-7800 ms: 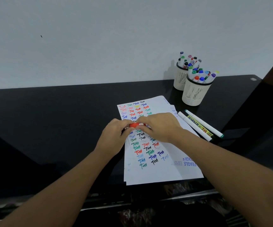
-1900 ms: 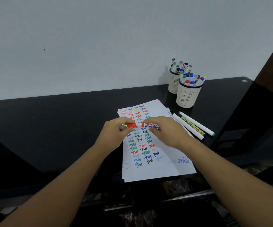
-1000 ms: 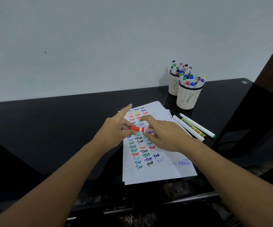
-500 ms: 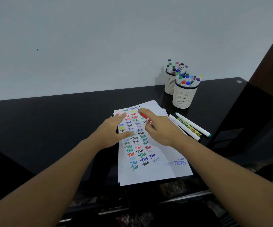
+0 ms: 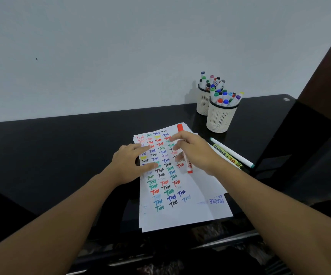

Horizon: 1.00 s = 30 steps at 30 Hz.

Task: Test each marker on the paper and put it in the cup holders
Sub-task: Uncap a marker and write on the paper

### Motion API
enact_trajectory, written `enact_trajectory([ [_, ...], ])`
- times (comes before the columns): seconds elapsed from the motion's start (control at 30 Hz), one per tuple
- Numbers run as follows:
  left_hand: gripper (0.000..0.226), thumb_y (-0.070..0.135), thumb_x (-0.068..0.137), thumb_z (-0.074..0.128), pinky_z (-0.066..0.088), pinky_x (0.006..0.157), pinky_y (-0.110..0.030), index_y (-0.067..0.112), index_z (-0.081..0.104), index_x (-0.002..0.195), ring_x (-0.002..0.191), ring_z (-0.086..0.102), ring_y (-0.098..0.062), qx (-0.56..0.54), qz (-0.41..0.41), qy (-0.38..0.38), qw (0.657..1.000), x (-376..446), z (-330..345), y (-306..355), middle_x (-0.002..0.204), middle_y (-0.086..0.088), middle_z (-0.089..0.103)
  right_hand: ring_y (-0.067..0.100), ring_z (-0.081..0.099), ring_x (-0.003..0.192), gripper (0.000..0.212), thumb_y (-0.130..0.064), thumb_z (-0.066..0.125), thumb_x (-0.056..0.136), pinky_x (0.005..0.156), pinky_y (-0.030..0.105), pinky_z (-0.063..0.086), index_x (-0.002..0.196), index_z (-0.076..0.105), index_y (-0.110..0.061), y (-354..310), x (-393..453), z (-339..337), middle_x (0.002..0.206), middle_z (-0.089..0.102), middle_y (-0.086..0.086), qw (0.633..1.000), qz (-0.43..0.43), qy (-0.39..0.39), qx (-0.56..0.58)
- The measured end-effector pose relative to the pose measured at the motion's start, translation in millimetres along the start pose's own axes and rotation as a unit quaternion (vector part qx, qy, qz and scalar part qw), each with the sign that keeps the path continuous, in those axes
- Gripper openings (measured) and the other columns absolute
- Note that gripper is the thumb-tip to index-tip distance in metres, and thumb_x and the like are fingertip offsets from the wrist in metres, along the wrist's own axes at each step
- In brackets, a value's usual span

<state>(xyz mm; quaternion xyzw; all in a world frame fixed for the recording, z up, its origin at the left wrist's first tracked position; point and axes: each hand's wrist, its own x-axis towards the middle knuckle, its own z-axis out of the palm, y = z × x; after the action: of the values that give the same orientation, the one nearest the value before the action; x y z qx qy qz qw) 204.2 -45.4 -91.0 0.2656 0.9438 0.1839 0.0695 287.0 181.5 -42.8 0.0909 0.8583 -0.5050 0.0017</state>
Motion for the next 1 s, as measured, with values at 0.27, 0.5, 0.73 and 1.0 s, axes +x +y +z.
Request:
enact_trajectory([
  [0.27,0.079,0.068,0.081,0.066,0.040,0.110,-0.048,0.028,0.049,0.147,0.135,0.034,-0.020,-0.043,0.006,0.057,0.997,32,-5,-14,0.147,0.002,0.045,0.011,0.075,0.085,0.024,-0.030,0.067,0.100,0.079,0.032,0.061,0.118,0.050,-0.031,-7,20,-12,0.099,0.072,-0.006,0.999,-0.011,0.006,0.035],
  [0.5,0.082,0.086,0.077,0.045,0.026,0.117,-0.050,0.042,0.049,0.145,0.140,0.028,-0.017,0.011,-0.015,0.084,0.996,40,14,-19,0.152,0.011,0.041,0.008,0.061,0.077,0.032,-0.045,0.050,0.106,0.070,0.031,0.053,0.118,0.065,-0.019,-14,37,-28,0.090,0.068,-0.003,0.978,-0.126,0.136,-0.100],
  [0.73,0.082,0.087,0.079,0.040,0.024,0.119,-0.050,0.043,0.046,0.147,0.142,0.026,-0.016,0.033,-0.014,0.078,0.996,41,16,-21,0.155,0.013,0.037,0.012,0.065,0.083,0.035,-0.041,0.057,0.104,0.076,0.031,0.053,0.133,0.054,-0.020,-31,65,-64,0.092,0.065,-0.008,0.935,-0.180,0.231,-0.202],
  [1.0,0.092,0.095,0.072,0.028,0.023,0.118,-0.049,0.045,0.046,0.146,0.140,0.025,-0.015,0.032,-0.010,0.088,0.996,43,19,-26,0.153,0.014,0.038,0.018,0.064,0.088,0.034,-0.048,0.042,0.105,0.081,0.036,0.049,0.113,0.062,-0.021,-43,94,-116,0.077,0.064,-0.017,0.937,-0.118,0.291,-0.155],
])
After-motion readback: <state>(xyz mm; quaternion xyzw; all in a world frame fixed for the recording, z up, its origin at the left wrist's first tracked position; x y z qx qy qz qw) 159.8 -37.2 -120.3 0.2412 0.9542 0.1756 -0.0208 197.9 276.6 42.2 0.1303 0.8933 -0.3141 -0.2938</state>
